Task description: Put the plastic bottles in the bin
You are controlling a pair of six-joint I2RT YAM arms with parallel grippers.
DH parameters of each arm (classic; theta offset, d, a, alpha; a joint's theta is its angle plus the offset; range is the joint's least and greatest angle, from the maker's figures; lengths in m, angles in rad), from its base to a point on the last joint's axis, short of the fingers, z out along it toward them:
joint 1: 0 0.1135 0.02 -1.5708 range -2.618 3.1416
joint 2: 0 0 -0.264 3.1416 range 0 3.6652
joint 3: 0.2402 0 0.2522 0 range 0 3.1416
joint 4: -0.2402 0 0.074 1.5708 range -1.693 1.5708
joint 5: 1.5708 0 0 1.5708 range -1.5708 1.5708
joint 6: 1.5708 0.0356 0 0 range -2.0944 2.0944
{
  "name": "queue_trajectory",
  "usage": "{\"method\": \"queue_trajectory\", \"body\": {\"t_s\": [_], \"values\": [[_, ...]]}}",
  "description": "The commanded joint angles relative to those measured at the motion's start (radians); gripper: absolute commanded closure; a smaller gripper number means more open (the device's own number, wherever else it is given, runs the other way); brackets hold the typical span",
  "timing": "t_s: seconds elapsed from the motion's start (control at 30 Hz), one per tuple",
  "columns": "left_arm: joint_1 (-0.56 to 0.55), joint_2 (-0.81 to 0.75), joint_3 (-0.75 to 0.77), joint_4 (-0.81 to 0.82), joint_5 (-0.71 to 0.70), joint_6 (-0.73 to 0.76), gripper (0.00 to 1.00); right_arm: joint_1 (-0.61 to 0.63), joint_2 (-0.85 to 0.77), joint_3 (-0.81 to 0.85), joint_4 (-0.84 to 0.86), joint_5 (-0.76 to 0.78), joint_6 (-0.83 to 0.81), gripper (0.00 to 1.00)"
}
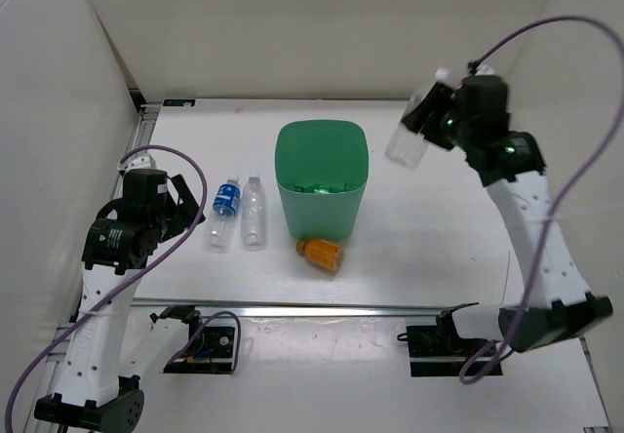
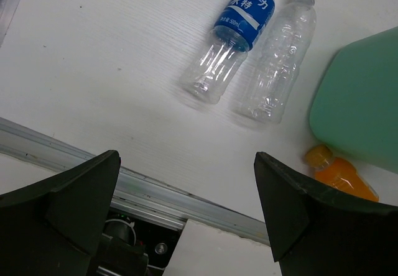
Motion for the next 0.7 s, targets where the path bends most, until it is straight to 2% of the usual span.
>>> {"method": "queue_trajectory", "body": {"t_s": [0.0,0.13,0.2,0.3,0.37,0.5,0.57,0.6,0.63,0.67], "values": [[-0.003,-0.011,0.009,0.002,-0.008,-0.004,0.0,0.015,-0.01,0.188,0.109,-0.11,-0.039,0.75],[-0.003,0.023,0.009,0.012,-0.007,-0.004,0.0,0.12,0.09,0.297,0.221,-0.127,-0.116,0.76],[-0.003,0.049,0.019,0.012,-0.007,-0.013,0.0,0.184,0.156,0.404,0.221,-0.118,-0.153,0.76],[-0.003,0.061,0.029,0.012,-0.007,-0.013,0.0,0.284,0.257,0.471,0.184,-0.059,-0.237,0.76],[-0.003,0.061,0.041,0.012,-0.02,-0.013,0.0,0.319,0.281,0.452,0.193,0.027,-0.268,0.64],[-0.003,0.061,0.06,0.012,-0.053,-0.013,0.0,0.355,0.281,0.357,0.233,0.099,-0.278,0.6],[-0.003,0.061,0.06,0.012,-0.082,-0.013,0.0,0.367,0.281,0.308,0.233,0.1,-0.278,0.51],[-0.003,0.061,0.06,0.012,-0.092,-0.013,0.0,0.377,0.264,0.287,0.233,0.115,-0.278,0.51],[-0.003,0.061,0.06,0.012,-0.092,-0.013,0.0,0.39,0.249,0.27,0.233,0.115,-0.278,0.46],[-0.003,0.052,0.049,0.012,-0.107,-0.013,0.0,0.399,0.248,0.258,0.233,0.115,-0.268,0.16]]}}
